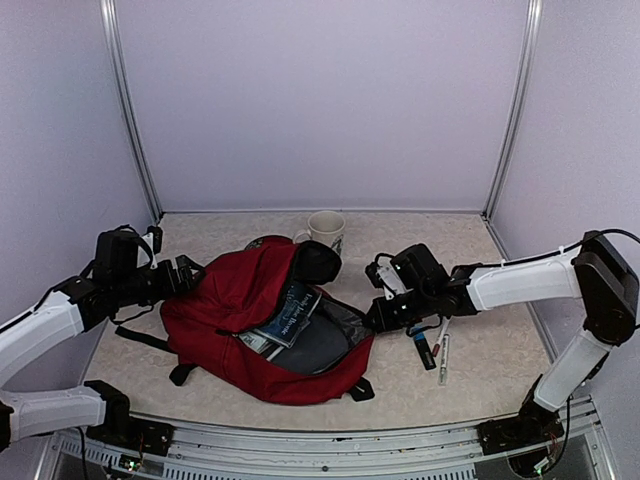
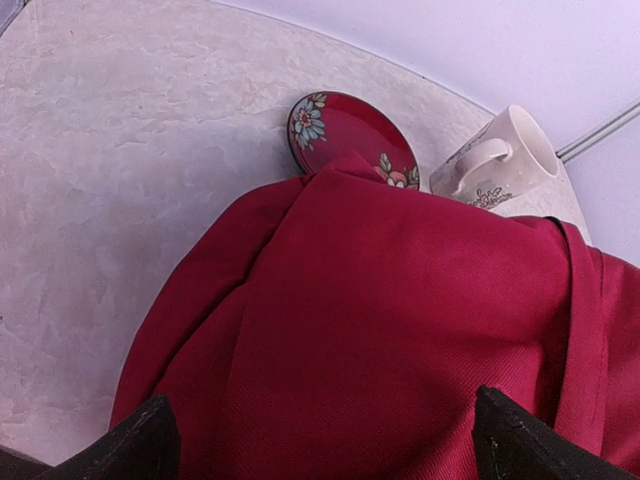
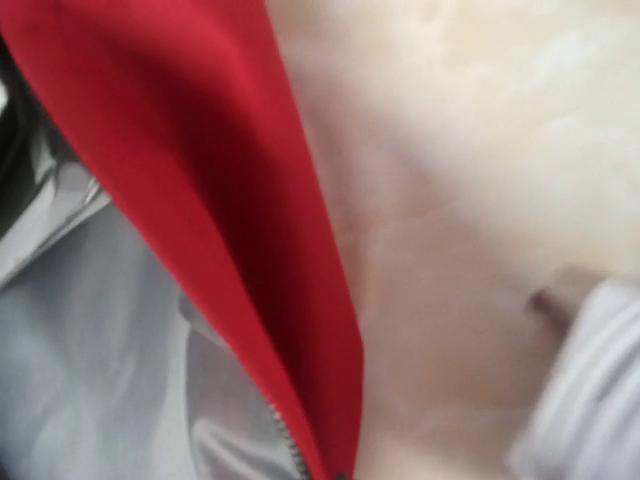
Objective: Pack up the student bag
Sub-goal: Move the student bag to the center of the board, then pick up the largest pocket of the bag from the student bag.
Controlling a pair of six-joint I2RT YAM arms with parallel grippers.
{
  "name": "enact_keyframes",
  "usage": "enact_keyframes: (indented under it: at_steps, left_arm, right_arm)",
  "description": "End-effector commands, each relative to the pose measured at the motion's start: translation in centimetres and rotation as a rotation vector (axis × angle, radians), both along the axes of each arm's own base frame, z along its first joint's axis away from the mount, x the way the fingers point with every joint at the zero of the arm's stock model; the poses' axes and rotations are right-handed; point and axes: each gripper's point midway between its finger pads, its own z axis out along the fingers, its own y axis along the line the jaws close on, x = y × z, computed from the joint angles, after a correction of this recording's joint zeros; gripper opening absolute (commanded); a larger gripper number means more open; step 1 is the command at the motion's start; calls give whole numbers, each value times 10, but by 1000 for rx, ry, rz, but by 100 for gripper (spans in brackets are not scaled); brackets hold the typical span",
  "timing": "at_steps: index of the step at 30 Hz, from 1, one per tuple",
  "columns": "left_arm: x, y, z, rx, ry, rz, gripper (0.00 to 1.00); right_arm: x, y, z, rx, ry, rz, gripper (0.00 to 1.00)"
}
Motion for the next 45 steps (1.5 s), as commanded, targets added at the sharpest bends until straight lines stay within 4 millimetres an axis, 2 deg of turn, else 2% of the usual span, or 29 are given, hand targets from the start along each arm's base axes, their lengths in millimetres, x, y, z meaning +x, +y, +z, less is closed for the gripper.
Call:
enact_keyframes:
  at_steps: [1,4,6,9,14,19,22,26,29,32,36,37,39,41,43,45]
  left_arm:
    - [-11,-11,4,-59,-14,-70,99]
    - [-18,-20,4,-91,-15,-119,99]
    - [-22,-22,-4,-83,9,-133,99]
    - [-27,-21,-14,-76,39,-134,99]
    - [-32,-32,-9,-101,12,-159,99]
    - [-35,-34,-18,-100,31,-158,99]
    - [-36,-35,-17,-108,14,-154,99]
    - [-37,-37,-21,-120,9,-154,99]
    - [-36,-38,-25,-115,17,-156,99]
    - [-36,-40,-27,-113,26,-165,97]
    - [-41,-44,-30,-125,45,-170,91]
    - [-43,-46,-31,-129,45,-175,89]
    - [-48,-49,-32,-146,52,-177,85]
    - [-55,-54,-32,-169,58,-182,81]
    - [-64,-61,-32,-190,66,-203,78]
    - [-72,-67,-30,-204,70,-211,77]
  right_arm:
    - [41,-17,20,-14,-80,-35,0]
    - [60,-23,31,-39,-124,-23,0]
    - [72,-22,41,-47,-150,-23,0]
    - [79,-23,47,-58,-165,-29,0]
    - [76,-35,58,-86,-168,-72,23]
    - [55,-61,87,-70,-186,-156,34]
    - [33,-73,90,-5,-160,-207,40]
    - [-3,-58,74,117,-69,-170,55]
    - [-14,-48,61,115,-41,-183,68]
    - [-18,-21,57,178,-33,-128,74]
    - [-7,-1,42,175,1,-101,70]
    - [-4,2,39,165,0,-94,67]
    - [2,5,31,128,3,-92,53]
    - [11,3,26,83,-2,-98,37]
    - [21,-3,26,52,-9,-111,33]
    - [32,-11,30,38,-26,-123,34]
